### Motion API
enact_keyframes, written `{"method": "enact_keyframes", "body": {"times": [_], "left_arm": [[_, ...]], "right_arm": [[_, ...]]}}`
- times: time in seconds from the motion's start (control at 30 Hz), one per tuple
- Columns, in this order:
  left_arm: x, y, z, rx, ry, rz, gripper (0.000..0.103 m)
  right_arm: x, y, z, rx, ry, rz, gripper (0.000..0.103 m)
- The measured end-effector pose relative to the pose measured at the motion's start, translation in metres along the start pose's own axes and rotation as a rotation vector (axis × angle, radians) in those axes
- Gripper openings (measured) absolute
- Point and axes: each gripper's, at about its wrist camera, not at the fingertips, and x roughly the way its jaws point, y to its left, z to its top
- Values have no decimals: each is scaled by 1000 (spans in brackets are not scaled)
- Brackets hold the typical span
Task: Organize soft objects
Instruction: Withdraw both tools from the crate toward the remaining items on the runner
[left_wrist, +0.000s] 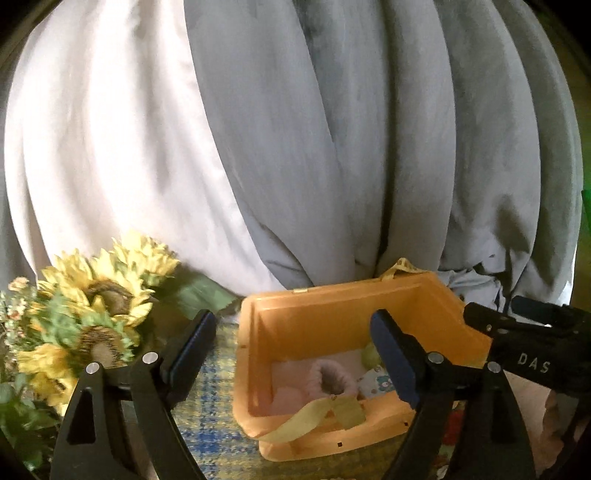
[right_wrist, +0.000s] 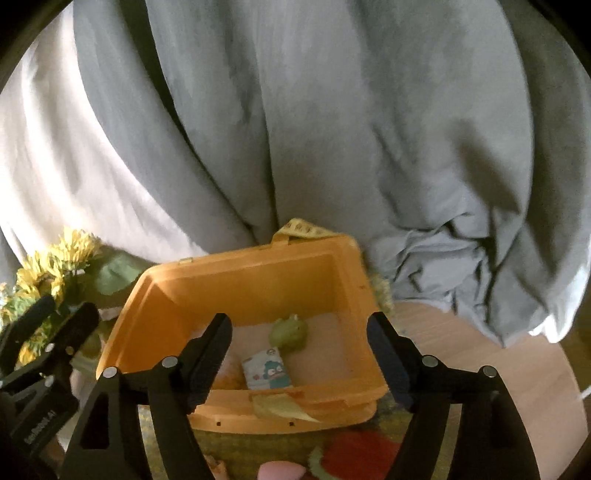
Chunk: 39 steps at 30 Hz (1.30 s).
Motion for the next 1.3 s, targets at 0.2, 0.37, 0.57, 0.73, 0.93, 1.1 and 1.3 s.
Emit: {"method": "enact_keyframes", "body": {"times": [0.2, 0.37, 0.57, 0.73, 0.93, 1.1, 1.3], "left_arm": [[-34, -1, -7, -1, -33, 1, 87], [-62, -4, -12, 4, -63, 7, 88], [-93, -6, -16, 11, -91, 2, 88], [-114, -7, -23, 14, -99, -10, 89], [-129, -6, -36, 25, -98, -24, 89], [-130, -5, -49, 42, -71, -27, 89], [-133, -3, -66, 63, -57, -28, 89]], "right_arm": [[-35, 2, -4, -13, -56, -23, 81], [-62, 4, -13, -23, -87, -34, 81], [-93, 6, -25, -24, -118, -37, 81], [-113, 5, -37, -15, -127, -33, 81], [-132, 4, -57, 10, -142, -39, 84], [-135, 5, -75, 30, -112, -39, 84], [-130, 4, -95, 49, -60, -45, 84]]}}
